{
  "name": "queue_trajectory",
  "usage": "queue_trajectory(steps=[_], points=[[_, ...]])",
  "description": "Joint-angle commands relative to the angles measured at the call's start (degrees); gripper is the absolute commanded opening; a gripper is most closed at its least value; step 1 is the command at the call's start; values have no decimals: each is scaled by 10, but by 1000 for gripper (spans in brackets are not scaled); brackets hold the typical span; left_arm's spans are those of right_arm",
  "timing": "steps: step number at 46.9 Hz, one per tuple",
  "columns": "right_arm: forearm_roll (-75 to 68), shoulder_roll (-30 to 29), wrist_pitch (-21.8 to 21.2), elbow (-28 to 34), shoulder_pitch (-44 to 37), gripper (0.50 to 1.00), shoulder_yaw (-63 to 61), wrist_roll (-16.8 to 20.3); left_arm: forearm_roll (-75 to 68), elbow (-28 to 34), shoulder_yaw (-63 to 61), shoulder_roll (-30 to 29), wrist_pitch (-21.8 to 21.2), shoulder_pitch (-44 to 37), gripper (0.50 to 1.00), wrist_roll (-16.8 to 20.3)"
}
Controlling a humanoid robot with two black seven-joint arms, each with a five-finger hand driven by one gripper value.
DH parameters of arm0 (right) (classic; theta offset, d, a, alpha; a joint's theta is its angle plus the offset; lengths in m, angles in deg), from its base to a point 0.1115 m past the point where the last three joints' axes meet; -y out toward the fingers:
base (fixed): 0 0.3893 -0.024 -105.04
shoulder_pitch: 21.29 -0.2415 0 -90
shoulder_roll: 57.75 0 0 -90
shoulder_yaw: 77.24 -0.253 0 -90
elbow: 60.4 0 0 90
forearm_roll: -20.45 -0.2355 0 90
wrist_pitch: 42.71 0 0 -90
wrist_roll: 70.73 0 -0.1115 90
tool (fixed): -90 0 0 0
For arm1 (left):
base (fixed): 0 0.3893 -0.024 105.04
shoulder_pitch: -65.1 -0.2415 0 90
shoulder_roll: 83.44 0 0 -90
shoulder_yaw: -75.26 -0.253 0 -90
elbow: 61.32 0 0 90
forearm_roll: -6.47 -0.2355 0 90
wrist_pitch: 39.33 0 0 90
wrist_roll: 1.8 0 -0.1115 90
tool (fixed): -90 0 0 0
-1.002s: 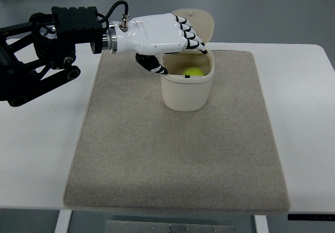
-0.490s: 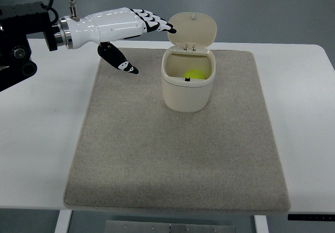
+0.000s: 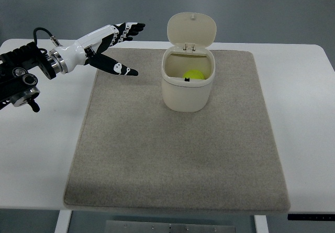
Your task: Put tennis ball into box with left hand
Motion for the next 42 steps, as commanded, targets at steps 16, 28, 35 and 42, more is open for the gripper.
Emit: queue_trajectory(steps=[16,28,35,42], points=[[0,0,0,0,0,903,0,0,210,63,25,54,52,-22,992,-2],[0,0,0,0,0,903,0,0,320,187,70,85,259,-22,992,-10],[0,0,0,0,0,901,0,0,414,232,70,96,300,-24,992,-50],[0,0,0,0,0,903,0,0,493,238,73,91,303,-27,992,-92]])
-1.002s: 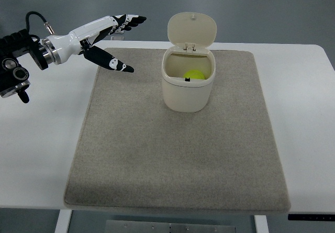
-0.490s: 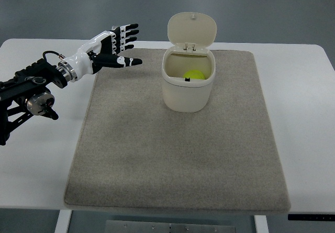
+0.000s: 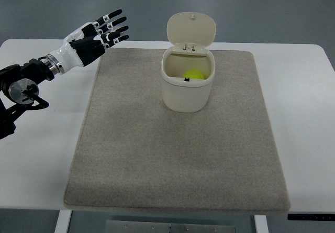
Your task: Put tennis ball into box with left hand
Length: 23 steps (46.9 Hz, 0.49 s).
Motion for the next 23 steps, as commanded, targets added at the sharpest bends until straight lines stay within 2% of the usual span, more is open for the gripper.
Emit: queue_trajectory(steps=[1,11,23], points=[[0,0,0,0,0,903,0,0,48,6,0,-4,2,-2,992,-21],[0,0,0,0,0,903,0,0,144,33,0,3,6,-3,992,-83],[0,0,0,0,0,901,0,0,148,31,6,3,5,-10,992,-87]])
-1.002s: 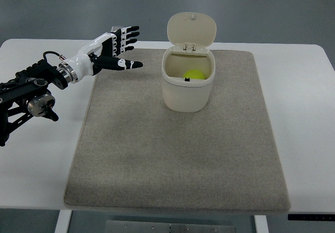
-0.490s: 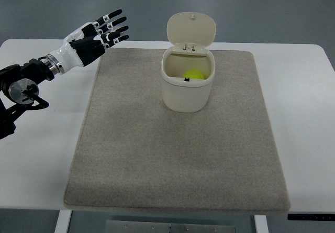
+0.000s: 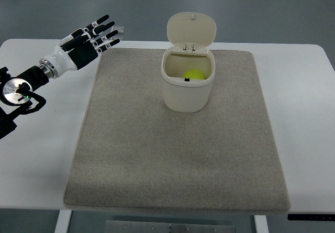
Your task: Put tennis ball into box with left hand
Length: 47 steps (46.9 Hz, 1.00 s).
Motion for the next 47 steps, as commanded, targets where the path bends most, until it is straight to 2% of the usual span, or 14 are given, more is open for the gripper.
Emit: queue_trajectory(steps=[1,47], points=[[0,0,0,0,0,901,0,0,-1,0,6,-1,2,-1,992,0],[-2,0,-6,9,0,903,-2,1,-10,2,7,-2,4,-6,992,1]])
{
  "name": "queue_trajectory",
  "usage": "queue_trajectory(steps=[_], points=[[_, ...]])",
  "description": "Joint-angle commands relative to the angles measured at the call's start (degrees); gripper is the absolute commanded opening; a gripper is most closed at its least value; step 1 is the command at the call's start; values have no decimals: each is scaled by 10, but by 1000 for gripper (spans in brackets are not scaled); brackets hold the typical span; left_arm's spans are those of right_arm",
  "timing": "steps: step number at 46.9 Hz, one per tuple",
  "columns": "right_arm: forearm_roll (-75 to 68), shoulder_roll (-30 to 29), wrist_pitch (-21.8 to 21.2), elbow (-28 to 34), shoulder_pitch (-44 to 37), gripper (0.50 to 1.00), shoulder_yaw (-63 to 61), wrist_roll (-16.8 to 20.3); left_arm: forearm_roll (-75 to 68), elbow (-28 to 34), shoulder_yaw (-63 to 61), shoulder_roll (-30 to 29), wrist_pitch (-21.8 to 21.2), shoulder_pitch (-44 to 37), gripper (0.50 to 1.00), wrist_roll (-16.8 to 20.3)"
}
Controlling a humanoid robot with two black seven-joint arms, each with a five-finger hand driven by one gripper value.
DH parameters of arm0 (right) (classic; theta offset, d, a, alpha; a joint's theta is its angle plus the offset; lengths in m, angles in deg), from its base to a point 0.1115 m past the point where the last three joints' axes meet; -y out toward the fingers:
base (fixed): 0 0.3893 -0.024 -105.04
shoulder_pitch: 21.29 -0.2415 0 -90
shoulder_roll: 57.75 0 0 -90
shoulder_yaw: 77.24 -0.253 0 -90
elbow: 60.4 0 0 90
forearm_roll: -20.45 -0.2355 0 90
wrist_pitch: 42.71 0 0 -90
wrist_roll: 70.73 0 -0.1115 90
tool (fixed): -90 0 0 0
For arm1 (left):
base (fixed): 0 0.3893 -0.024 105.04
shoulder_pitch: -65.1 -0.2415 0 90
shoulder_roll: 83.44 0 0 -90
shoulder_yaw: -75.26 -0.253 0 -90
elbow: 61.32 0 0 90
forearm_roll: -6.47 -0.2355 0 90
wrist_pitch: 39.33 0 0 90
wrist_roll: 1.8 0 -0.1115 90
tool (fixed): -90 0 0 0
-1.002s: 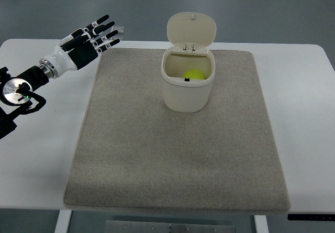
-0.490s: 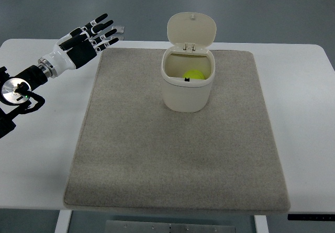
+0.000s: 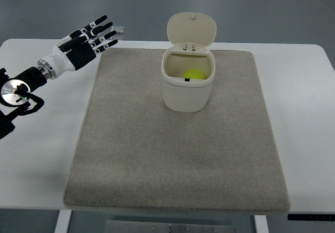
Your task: Put tennis ball into box with left hand
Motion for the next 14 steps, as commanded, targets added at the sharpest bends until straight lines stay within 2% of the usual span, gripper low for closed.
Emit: queue_trajectory(steps=[1,9,14], points=[[-1,0,-1,0,1,903,0,0,0,1,0,-1,0,0,992,0],[-1,0,-4,1,2,903,1,4,0,1,1,-1,0,0,992,0],[0,0,-26,1,2,903,1,6,0,1,1,-1,0,1,992,0]])
